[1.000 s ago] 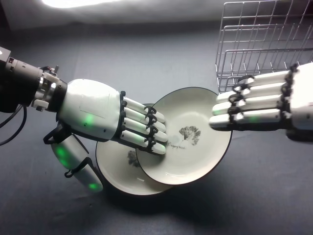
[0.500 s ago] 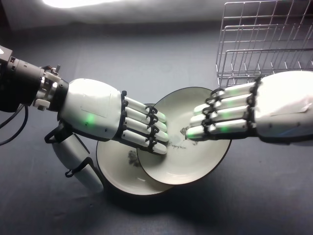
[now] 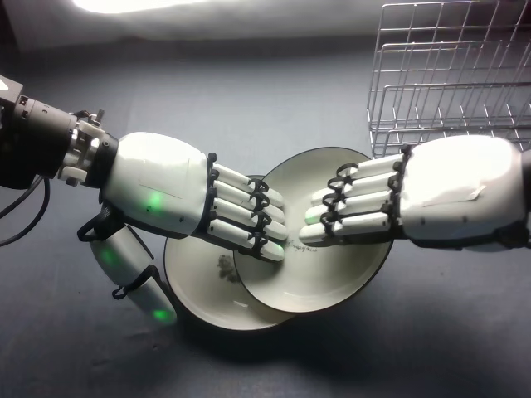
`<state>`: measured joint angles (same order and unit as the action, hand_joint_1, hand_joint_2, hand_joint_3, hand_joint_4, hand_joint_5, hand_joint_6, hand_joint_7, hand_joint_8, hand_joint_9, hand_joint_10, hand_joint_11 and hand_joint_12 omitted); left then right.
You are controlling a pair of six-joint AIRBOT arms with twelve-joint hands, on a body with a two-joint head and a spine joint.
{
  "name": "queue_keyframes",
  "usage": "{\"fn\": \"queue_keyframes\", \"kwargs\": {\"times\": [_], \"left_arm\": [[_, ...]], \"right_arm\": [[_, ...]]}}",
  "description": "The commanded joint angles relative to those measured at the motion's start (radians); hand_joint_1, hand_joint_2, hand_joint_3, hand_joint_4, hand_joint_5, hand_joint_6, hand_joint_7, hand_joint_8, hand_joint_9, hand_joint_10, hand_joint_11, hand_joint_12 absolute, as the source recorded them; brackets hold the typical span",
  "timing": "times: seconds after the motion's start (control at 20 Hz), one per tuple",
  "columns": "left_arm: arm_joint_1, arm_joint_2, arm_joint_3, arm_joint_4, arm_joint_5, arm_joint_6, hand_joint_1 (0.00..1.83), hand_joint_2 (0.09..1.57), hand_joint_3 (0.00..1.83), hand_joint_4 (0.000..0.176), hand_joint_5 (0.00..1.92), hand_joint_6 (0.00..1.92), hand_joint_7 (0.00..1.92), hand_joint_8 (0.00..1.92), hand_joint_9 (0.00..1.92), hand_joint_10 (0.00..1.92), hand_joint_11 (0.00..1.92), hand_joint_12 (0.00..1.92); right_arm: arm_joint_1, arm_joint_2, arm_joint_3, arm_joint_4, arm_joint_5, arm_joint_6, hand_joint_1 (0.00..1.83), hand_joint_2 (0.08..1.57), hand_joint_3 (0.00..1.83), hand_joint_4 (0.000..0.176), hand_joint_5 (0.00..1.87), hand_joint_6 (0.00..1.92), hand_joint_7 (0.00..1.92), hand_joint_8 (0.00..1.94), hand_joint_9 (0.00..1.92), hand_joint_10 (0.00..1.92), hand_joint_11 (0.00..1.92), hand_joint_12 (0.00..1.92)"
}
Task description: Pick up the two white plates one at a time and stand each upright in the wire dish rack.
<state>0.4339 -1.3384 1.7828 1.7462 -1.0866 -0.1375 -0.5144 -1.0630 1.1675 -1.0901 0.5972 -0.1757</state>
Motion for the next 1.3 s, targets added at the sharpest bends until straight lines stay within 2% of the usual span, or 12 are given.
{"fn": "queue_keyframes", "kwargs": {"times": [0.0,0.55,0.65,0.75,0.85,0.9,0.95,1.05,1.1,1.15,1.2,1.25], "left_arm": [[0.002,-0.017,0.005,-0.003,0.057,-0.007,0.0,1.09,0.0,0.0,0.0,0.0,0.0,0.0,0.0,0.0,0.0,0.0],[0.003,-0.019,0.013,-0.008,0.057,-0.007,0.0,1.09,0.0,0.0,0.0,0.0,0.0,0.0,0.0,0.0,0.0,0.0],[0.003,-0.02,0.014,-0.009,0.057,-0.007,0.0,1.08,0.0,0.0,0.0,0.0,0.0,0.0,0.0,0.0,0.0,0.0],[0.003,-0.02,0.014,-0.009,0.057,-0.007,0.0,1.08,0.0,0.0,0.0,0.0,0.0,0.0,0.0,0.0,0.0,0.0],[0.003,-0.021,0.018,-0.013,0.057,-0.007,0.0,1.09,0.0,0.0,0.0,0.0,0.0,0.0,0.0,0.0,0.0,0.0],[0.003,-0.021,0.02,-0.017,0.057,-0.007,0.0,1.08,0.0,0.0,0.0,0.0,0.0,0.0,0.0,0.0,0.0,0.0],[0.003,-0.021,0.022,-0.02,0.057,-0.007,0.0,1.09,0.0,0.0,0.01,0.0,0.0,0.0,0.0,0.0,0.0,0.0],[0.004,-0.021,0.024,-0.021,0.057,-0.007,0.0,1.09,0.0,0.0,0.0,0.0,0.0,0.0,0.0,0.0,0.0,0.0],[0.004,-0.02,0.025,-0.021,0.057,-0.007,0.0,1.09,0.0,0.0,0.0,0.0,0.0,0.0,0.0,0.0,0.0,0.0],[0.004,-0.02,0.025,-0.022,0.057,-0.007,0.0,1.09,0.0,0.0,0.0,0.0,0.0,0.0,0.0,0.0,0.0,0.0],[0.004,-0.018,0.025,-0.026,0.057,-0.007,0.0,1.09,0.0,0.0,0.02,0.01,0.0,0.0,0.0,0.0,0.0,0.0],[0.004,-0.016,0.025,-0.034,0.057,-0.012,0.0,1.09,0.0,0.0,0.0,0.0,0.0,0.0,0.0,0.0,0.0,0.0]], "right_arm": [[0.003,-0.003,0.002,0.042,0.059,-0.002,1.69,1.19,0.0,0.0,0.0,0.0,0.01,0.0,0.05,0.01,0.0,0.71],[0.001,-0.089,0.088,0.042,0.032,-0.01,1.7,1.21,0.01,0.0,0.0,0.0,0.02,0.01,0.07,0.01,0.0,0.79],[0.001,-0.094,0.101,0.042,0.032,-0.011,1.64,1.2,0.0,0.0,0.01,0.0,0.07,0.01,0.1,0.02,0.0,0.9],[0.003,-0.097,0.106,0.042,0.032,-0.012,1.61,1.2,0.0,0.0,0.17,0.03,0.23,0.02,0.28,0.05,0.0,1.21],[0.008,-0.1,0.106,0.042,0.032,-0.012,1.55,1.24,0.01,0.0,0.28,0.03,0.35,0.02,0.4,0.07,0.01,1.33],[0.01,-0.1,0.106,0.042,0.032,-0.013,1.57,1.23,0.0,0.0,0.34,0.03,0.41,0.02,0.46,0.07,0.04,1.33],[0.012,-0.101,0.106,0.042,0.031,-0.014,1.78,1.19,0.0,0.0,0.4,0.04,0.47,0.03,0.53,0.09,0.38,1.68],[0.012,-0.101,0.107,0.042,0.029,-0.015,1.83,1.13,0.01,0.0,0.63,0.08,0.69,0.04,0.72,0.13,0.56,1.66],[0.012,-0.101,0.108,0.042,0.029,-0.016,1.77,1.16,0.0,0.0,0.72,0.09,0.77,0.04,0.6,1.15,0.62,1.76],[0.012,-0.1,0.108,0.042,0.029,-0.016,1.75,1.13,0.0,0.0,0.86,0.14,0.9,0.08,0.66,1.25,0.69,1.71],[0.012,-0.1,0.11,0.042,0.029,-0.016,1.54,1.16,0.0,0.0,0.78,1.01,0.87,0.83,0.77,1.22,0.77,1.63],[0.014,-0.1,0.111,0.042,0.029,-0.016,1.5,1.11,0.0,0.0,0.86,1.02,1.01,0.79,0.9,1.06,0.83,1.55]]}}
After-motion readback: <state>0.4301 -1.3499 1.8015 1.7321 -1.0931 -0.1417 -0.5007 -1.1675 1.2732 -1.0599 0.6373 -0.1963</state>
